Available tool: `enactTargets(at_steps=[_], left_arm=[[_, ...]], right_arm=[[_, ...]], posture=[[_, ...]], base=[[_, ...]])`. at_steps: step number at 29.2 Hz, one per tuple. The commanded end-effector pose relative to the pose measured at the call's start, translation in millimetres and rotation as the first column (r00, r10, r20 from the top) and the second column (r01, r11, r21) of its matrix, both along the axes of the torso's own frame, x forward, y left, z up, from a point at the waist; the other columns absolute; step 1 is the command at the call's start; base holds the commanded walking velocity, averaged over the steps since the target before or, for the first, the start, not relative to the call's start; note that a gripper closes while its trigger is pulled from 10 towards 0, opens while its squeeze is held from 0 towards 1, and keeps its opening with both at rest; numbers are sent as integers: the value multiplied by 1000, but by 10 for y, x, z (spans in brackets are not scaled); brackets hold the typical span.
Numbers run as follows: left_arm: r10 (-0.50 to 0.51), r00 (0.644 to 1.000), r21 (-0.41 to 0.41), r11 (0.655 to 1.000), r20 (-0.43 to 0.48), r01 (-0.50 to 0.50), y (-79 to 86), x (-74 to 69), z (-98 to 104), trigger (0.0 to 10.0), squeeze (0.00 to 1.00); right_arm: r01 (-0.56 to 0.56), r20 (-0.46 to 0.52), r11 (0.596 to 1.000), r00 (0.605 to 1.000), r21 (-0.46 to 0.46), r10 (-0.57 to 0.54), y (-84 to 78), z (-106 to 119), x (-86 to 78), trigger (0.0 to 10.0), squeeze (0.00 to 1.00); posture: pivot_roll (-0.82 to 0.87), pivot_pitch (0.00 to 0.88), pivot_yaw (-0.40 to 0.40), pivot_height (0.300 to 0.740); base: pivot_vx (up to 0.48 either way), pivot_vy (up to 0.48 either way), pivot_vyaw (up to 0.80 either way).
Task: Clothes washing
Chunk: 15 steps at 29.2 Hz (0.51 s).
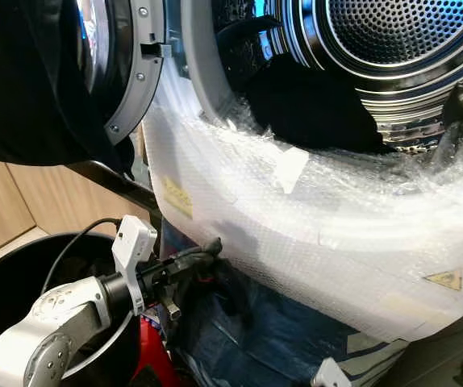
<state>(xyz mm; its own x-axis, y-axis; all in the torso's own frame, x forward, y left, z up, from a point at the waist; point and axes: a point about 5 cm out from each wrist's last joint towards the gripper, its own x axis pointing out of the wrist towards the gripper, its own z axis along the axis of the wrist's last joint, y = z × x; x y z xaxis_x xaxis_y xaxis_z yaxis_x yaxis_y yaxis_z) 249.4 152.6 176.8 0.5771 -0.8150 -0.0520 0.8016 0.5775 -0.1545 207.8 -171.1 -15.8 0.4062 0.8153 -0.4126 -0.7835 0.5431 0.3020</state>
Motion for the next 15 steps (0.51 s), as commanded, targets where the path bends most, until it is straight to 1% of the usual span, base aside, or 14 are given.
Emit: enactTargets(at_steps=[1, 2, 4, 5, 6, 8, 11, 13, 15], left_arm=[[-49, 999, 6, 999, -7, 49, -57, -30, -26, 0, 0], [-49, 999, 6, 999, -7, 49, -57, -30, -26, 0, 0], [-55, 998, 17, 998, -17, 55, -63, -24, -56, 0, 0], [-55, 998, 17, 998, -17, 55, -63, -24, -56, 0, 0], [-62, 998, 25, 998, -26, 63, -74, -14, -84, 0, 0], [-79, 996, 31, 996, -33, 80, -109, -13, -108, 0, 0], [-90, 995, 28, 995, -35, 91, -158, -8, -117, 0, 0], [-98, 994, 33, 995, -38, 99, -184, -11, -135, 0, 0], [-100, 994, 35, 994, -39, 102, -197, -11, -147, 0, 0]], right_arm=[[31, 91, 998, 995, 55, -36, -3, 202, 166, 10000, 1000], [31, 91, 998, 995, 55, -36, -3, 202, 166, 10000, 1000], [45, 133, 993, 989, 110, -60, 4, 339, 245, 10000, 1000], [45, 133, 993, 989, 110, -60, 4, 339, 245, 10000, 1000], [16, 154, 988, 987, 152, -40, 35, 446, 268, 10000, 1000], [-36, 170, 985, 985, 170, 7, 84, 532, 251, 10000, 1000], [-83, 185, 983, 981, 166, 51, 114, 599, 229, 10000, 1000], [-99, 193, 985, 979, 139, 71, 114, 624, 224, 10000, 1000], [-104, 195, 986, 978, 132, 77, 119, 637, 232, 10000, 1000]], posture=[[106, 54, -81, 740], [106, 54, -81, 740], [103, 54, -79, 740], [103, 54, -79, 740], [97, 54, -76, 740], [97, 54, -76, 740], [97, 54, -76, 740], [94, 55, -84, 740], [93, 57, -85, 740]], base=[[0, 0, 0], [0, 0, 0], [0, 0, 0], [0, 0, 0], [0, 0, 0], [0, 0, 0], [0, 0, 0], [0, 0, 0], [0, 0, 0]])
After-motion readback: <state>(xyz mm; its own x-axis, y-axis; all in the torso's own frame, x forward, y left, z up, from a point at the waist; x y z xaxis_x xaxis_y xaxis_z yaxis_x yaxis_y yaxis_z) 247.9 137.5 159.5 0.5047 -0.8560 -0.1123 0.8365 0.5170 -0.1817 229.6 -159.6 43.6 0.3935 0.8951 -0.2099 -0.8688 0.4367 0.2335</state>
